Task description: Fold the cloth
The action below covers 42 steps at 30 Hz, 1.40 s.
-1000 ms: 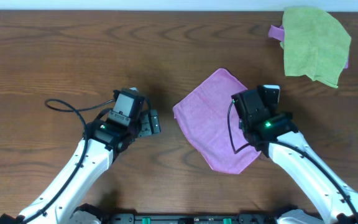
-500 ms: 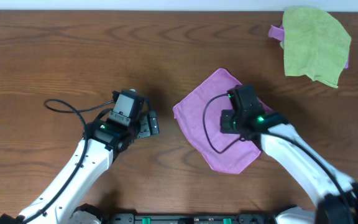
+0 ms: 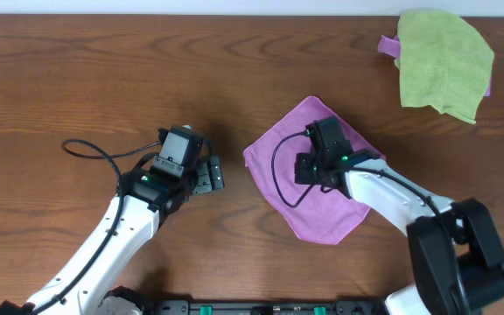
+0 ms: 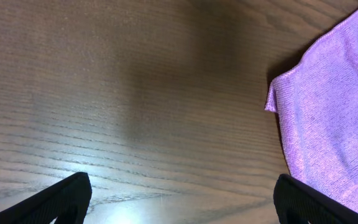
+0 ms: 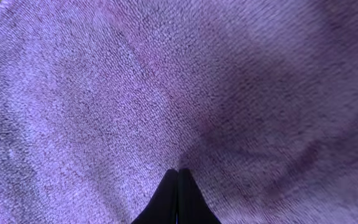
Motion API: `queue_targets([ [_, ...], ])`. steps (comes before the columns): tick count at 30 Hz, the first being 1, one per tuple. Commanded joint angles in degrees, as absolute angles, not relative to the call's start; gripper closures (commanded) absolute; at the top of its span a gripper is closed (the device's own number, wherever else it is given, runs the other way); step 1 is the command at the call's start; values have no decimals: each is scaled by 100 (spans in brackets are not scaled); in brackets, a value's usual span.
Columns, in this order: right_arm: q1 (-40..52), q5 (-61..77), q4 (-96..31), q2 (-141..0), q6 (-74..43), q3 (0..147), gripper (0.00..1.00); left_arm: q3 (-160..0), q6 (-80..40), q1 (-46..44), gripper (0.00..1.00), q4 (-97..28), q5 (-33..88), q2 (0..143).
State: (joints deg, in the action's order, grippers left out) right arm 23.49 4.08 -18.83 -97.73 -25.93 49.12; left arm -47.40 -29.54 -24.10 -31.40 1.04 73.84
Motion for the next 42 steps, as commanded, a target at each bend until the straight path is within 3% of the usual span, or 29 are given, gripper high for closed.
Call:
queue_targets([
  [1, 2403, 528, -1739, -9929, -2613, 4989, 98, -4836, -2829, -2399, 5, -3142, 1, 7415],
  [10, 2484, 867, -987, -10324, -2867, 5511, 98, -4834, -2834, -2401, 5, -3148, 156, 7415],
  [18, 2877, 819, -1520, -11063, -2818, 6429, 99, -4834, -2834, -2401, 5, -3175, 156, 7415],
  [29, 2967, 812, -2202, -11063, -2775, 6451, 98, -4834, -2832, -2401, 5, -3236, 137, 7415],
  [33, 3072, 1013, -2180, -11063, -2670, 6451, 98, -4810, -2943, -2381, 5, -3352, -377, 7415],
  [42, 3288, 1083, -1946, -11065, -2561, 6451, 98, -4803, -3640, -1400, 5, -3839, -443, 7415],
])
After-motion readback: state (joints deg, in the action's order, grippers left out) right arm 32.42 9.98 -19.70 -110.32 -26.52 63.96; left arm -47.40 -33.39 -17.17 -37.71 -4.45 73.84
